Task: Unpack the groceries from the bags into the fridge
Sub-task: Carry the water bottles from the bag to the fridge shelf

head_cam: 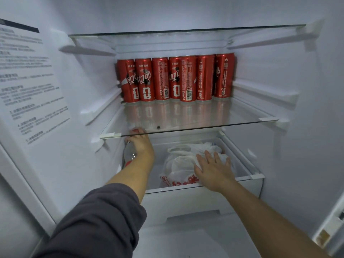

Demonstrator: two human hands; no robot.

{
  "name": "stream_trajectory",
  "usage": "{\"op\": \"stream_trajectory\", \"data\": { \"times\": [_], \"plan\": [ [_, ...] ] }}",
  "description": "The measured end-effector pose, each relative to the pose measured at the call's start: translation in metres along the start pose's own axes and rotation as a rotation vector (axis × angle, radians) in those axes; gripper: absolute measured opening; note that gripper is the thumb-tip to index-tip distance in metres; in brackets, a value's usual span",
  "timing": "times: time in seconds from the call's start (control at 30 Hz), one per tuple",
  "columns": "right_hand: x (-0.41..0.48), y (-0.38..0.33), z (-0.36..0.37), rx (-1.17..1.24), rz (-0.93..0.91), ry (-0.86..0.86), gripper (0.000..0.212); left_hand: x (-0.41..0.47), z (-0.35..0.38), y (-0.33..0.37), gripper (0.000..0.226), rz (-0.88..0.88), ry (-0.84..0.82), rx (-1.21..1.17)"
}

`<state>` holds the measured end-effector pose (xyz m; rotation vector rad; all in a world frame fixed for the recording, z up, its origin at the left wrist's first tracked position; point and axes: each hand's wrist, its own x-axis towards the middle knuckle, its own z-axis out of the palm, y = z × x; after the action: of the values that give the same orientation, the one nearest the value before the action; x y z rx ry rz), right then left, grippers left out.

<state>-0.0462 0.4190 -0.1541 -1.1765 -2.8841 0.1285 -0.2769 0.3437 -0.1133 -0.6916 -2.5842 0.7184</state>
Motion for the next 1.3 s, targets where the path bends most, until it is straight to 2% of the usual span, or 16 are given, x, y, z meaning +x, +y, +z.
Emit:
{"op": "stream_trajectory", "data": {
  "times": [0.13, 0.27, 0.33, 0.43, 0.53, 0.67, 0.87, 1.07, 1.3],
  "plan": [
    [-0.001, -0.001, -0.002, 0.012, 0.0, -0.016, 0.062, -0.008, -0.01, -0.005, 0.07, 0.005, -0.026, -0.009],
    [-0.004, -0.001, -0.007, 0.041, 0.001, -0.016, 0.062, -0.025, -0.021, -0.004, 0.067, 0.126, 0.016, -0.077],
    [-0.011, -0.004, -0.009, 0.08, 0.019, 0.06, 0.061, -0.045, -0.032, 0.0, 0.066, 0.16, 0.016, -0.246],
    [-0.037, -0.01, -0.001, 0.094, 0.081, 0.278, 0.06, -0.091, -0.042, 0.005, 0.063, 0.17, 0.035, -0.574],
    [-0.079, -0.012, 0.018, 0.125, 0.101, 0.359, 0.062, -0.152, -0.034, 0.004, 0.062, 0.184, 0.131, -0.742],
    [-0.145, -0.006, 0.042, 0.138, 0.109, 0.322, 0.065, -0.235, -0.025, 0.003, 0.064, 0.187, 0.164, -0.858],
    [-0.256, 0.015, 0.059, 0.172, 0.102, 0.228, 0.064, -0.351, -0.021, 0.017, 0.066, 0.258, 0.067, -0.924],
    [-0.372, 0.04, 0.059, 0.173, 0.133, 0.219, 0.063, -0.465, -0.025, 0.023, 0.064, 0.374, -0.008, -1.104],
    [-0.507, 0.085, 0.083, 0.186, 0.337, 0.219, 0.063, -0.586, -0.034, 0.038, 0.065, 0.604, -0.105, -1.136]
  ]
}}
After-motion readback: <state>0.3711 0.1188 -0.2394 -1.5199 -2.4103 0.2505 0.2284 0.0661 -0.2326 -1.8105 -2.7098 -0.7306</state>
